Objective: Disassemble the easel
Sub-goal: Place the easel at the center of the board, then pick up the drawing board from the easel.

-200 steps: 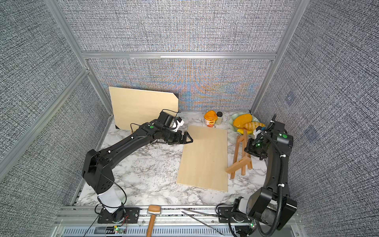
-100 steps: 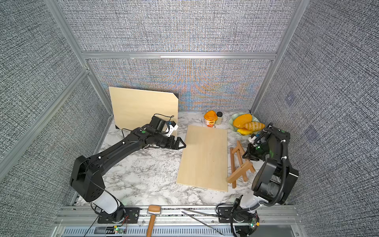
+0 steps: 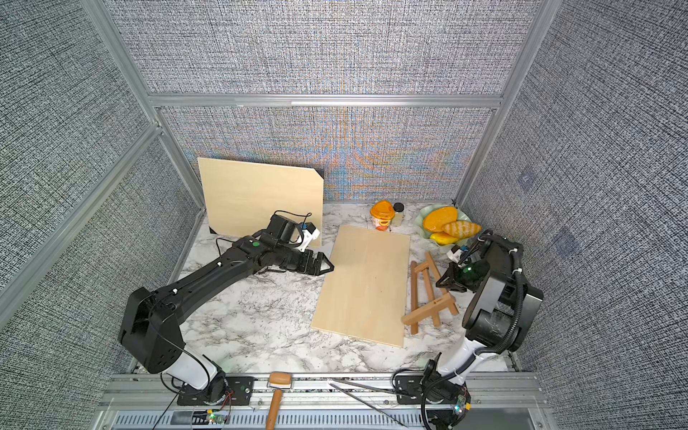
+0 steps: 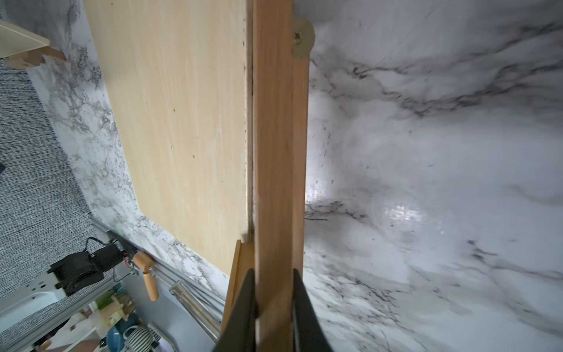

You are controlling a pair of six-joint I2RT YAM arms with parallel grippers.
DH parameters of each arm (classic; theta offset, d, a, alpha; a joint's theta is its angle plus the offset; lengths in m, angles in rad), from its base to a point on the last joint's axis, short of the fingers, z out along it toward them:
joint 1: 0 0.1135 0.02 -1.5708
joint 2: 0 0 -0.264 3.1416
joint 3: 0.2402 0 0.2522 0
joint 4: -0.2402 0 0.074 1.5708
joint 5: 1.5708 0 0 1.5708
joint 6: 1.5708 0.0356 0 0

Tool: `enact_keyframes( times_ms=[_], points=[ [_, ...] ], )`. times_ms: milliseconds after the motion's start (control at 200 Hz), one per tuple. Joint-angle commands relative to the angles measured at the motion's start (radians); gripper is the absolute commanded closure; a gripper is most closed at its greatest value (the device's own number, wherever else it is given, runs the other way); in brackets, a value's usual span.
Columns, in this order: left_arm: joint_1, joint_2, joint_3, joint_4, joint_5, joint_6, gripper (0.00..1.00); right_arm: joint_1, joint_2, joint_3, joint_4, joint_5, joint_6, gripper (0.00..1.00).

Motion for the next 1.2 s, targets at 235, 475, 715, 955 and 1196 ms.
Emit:
enact_keyframes(
  times_ms=[235, 475, 715, 955, 1196],
  points=[
    [0.008, -0.011, -0.028, 0.034, -0.019, 0.000, 0.01, -0.024, 0.023, 0.018, 0.067, 0.309, 0.041, 0.69],
    [0.010, -0.014, -0.021, 0.015, -0.046, 0.005, 0.01, -0.023, 0.032, 0.040, 0.083, 0.304, 0.051, 0.63],
    [0.023, -0.020, 0.085, -0.106, -0.204, 0.060, 0.01, 0.018, -0.107, 0.145, 0.084, 0.319, 0.111, 0.60],
    [0.051, -0.063, 0.212, -0.243, -0.567, 0.142, 0.01, 0.284, -0.278, 0.220, 0.110, 0.383, 0.197, 0.57],
    [0.130, -0.161, 0.134, -0.235, -0.829, 0.132, 0.00, 0.641, -0.326, 0.209, 0.435, 0.323, 0.406, 0.26]
  ],
)
